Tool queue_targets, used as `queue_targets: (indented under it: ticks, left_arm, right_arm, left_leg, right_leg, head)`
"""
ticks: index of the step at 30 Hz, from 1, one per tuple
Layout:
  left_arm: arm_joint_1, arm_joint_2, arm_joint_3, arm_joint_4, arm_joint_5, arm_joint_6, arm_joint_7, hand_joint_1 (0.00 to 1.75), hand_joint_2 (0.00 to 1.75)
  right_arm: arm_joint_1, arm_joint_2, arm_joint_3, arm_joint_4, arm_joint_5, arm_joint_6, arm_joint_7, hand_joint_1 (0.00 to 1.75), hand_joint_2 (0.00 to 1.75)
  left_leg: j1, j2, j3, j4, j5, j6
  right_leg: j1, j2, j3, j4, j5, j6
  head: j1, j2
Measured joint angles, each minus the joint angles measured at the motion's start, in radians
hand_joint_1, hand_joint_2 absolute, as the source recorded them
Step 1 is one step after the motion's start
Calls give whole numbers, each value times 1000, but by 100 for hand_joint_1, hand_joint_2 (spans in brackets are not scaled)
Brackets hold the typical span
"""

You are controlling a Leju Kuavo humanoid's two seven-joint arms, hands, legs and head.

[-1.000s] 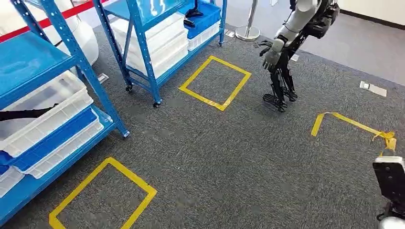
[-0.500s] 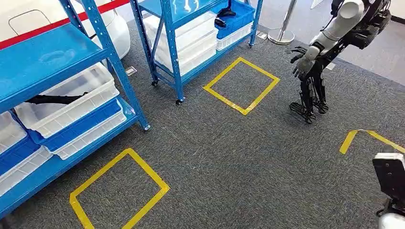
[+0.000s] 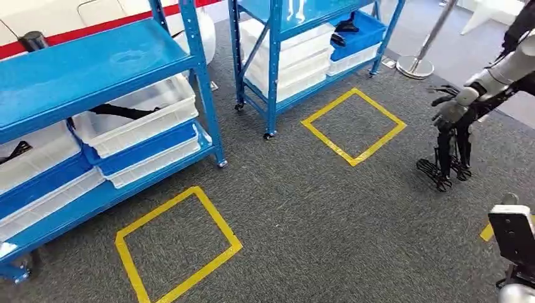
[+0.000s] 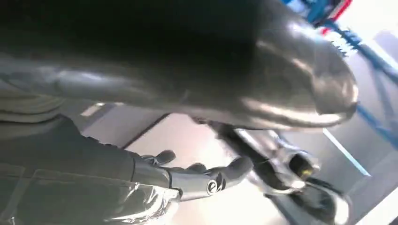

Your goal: Take the parts from the cabinet and place them on the table.

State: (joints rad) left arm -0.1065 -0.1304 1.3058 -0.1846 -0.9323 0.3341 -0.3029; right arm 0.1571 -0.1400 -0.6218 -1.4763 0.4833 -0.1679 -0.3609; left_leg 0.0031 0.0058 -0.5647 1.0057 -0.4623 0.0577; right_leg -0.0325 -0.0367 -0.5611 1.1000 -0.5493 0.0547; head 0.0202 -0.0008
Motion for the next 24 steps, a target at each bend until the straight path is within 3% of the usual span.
queue_targets:
  ticks: [1, 2, 3, 4, 5, 6, 7, 8, 9, 10, 12, 13, 14, 15, 17, 18, 19, 20, 22, 23, 24]
  left_arm:
    - [0, 1, 0, 0, 0, 0, -1, 0, 0]
    - [0, 0, 0, 0, 0, 0, -1, 0, 0]
    - [1, -1, 0, 0, 0, 0, -2, 0, 0]
    - [1, -1, 0, 0, 0, 0, -2, 0, 0]
    - [1, -1, 0, 0, 0, 2, -2, 0, 0]
    - [2, -1, 0, 0, 0, 2, -2, 0, 0]
    - [1, -1, 0, 0, 0, 3, -2, 0, 0]
    - [1, -2, 0, 0, 0, 3, -2, 0, 0]
    - [1, -2, 0, 0, 0, 3, -2, 0, 0]
    - [2, -1, 0, 0, 0, 3, -2, 0, 0]
    - [7, -2, 0, 0, 0, 3, -2, 0, 0]
    - [7, 0, 0, 0, 0, 5, -2, 0, 0]
    - [7, -2, 0, 0, 0, 6, -2, 0, 0]
    - [5, -1, 0, 0, 0, 8, -2, 0, 0]
    - [1, 2, 0, 0, 2, 9, -2, 0, 0]
    - [2, 1, 0, 0, 2, 9, -2, 0, 0]
    - [3, 0, 0, 0, 2, 9, -2, 0, 0]
    - [5, -1, 0, 0, 3, 10, -2, 0, 0]
    - [5, 2, 1, 0, 3, 10, -2, 0, 0]
    - [4, 2, 0, 0, 3, 10, -4, 0, 0]
    - [1, 2, 0, 0, 3, 10, -5, 0, 0]
  right_arm:
    - [4, -2, -3, 0, 0, 2, 1, 0, 0]
    - [9, -2, -4, 0, 0, 6, 3, 0, 0]
    - [12, -2, -5, 0, 0, 11, 2, 0, 0]
    - [14, -2, -6, 0, 0, 14, 2, 0, 0]
    - [15, -2, -8, 0, 0, 15, 2, 0, 0]
    - [16, -2, -9, 0, 0, 16, 2, 0, 0]
    - [17, -2, -10, -2, 0, 16, 2, 0, 0]
    - [19, -2, -11, -3, 0, 16, 2, 0, 0]
    - [21, -2, -11, -3, 0, 18, 2, 0, 0]
    - [24, -2, -13, -6, 0, 18, 1, 0, 0]
    - [22, -2, -13, -9, 0, 18, 1, 0, 0]
    - [22, 0, -12, -10, 0, 20, 1, 0, 0]
    - [19, -1, -12, -13, 0, 22, 1, 0, 0]
    - [25, 3, -13, -18, 0, 24, 0, 0, 0]
    - [31, 6, -19, -19, 4, 33, -1, 0, 0]
    - [31, 9, -22, -20, 7, 34, -2, 0, 0]
    - [31, 13, -24, -22, 11, 36, -2, 0, 0]
    - [32, 18, -26, -26, 14, 40, -3, 0, 0]
    - [31, 24, -27, -28, 16, 42, -3, 0, 0]
    - [32, 26, -29, -31, 16, 42, -3, 0, 0]
    - [33, 27, -32, -36, 17, 43, -4, 0, 0]
  left_leg:
    - [0, -15, 0, 0, 0, 1]
    - [-2, -30, -2, 0, -1, 3]
    - [-5, -45, -2, 1, -1, 4]
    - [-7, -61, -1, 1, -1, 4]
    - [-7, -77, 1, 2, -1, 3]
    - [-6, -93, 4, 2, -2, 3]
    - [-6, -108, 7, 3, -3, 0]
    - [-4, -120, 5, 4, -5, -3]
    - [-13, -134, 1, 8, -8, -9]
    - [-11, -140, -3, 8, -6, -13]
    - [-7, -158, -8, 3, -2, -22]
    - [-8, -165, -8, 6, -6, -25]
    - [-13, -103, -13, 25, -20, -31]
    - [-13, -49, -39, 80, -56, -37]
    - [-4, -15, -120, 234, -130, -47]
    - [-1, -13, -157, 302, -150, -51]
    - [3, -11, -172, 324, -146, -53]
    - [6, -8, -161, 293, -116, -55]
    - [8, 15, -78, 133, -27, -52]
    - [6, 55, -31, 49, 4, -46]
    - [-6, 106, -17, 21, -9, -39]
  right_leg:
    - [2, 22, -41, 81, -34, -8]
    - [4, 30, -82, 158, -61, -10]
    - [6, 34, -114, 214, -74, -8]
    - [6, 34, -120, 217, -65, -3]
    - [6, 36, -102, 167, -36, 6]
    - [6, 41, -63, 78, 7, 16]
    - [3, 60, -20, -18, 48, 23]
    - [-1, 102, 8, -89, 67, 22]
    - [9, 100, 12, -92, 67, 9]
    - [8, 87, 15, -90, 69, 0]
    - [13, 69, 15, -89, 70, -9]
    - [-6, 57, 18, -96, 73, -16]
    - [-3, 47, 22, -97, 72, -21]
    - [-2, 33, 25, -97, 67, -36]
    - [2, 5, 27, -96, 63, -41]
    - [3, -8, 26, -96, 62, -42]
    - [3, -21, 28, -96, 61, -42]
    - [3, -33, 30, -96, 59, -43]
    - [2, -57, 40, -96, 52, -36]
    - [4, -68, 47, -96, 48, -31]
    - [15, -77, 51, -94, 42, -24]
  head:
    - [7, 0]
    - [8, 0]
    - [8, 0]
    - [8, 0]
    - [8, 0]
    - [8, 0]
    - [8, 0]
    - [8, 0]
    - [8, 0]
    - [7, 0]
    - [8, 0]
    - [7, 0]
    - [7, 0]
    - [-1, 0]
    - [0, 0]
    - [0, 0]
    - [0, 0]
    - [0, 0]
    - [0, 0]
    - [0, 0]
    - [0, 0]
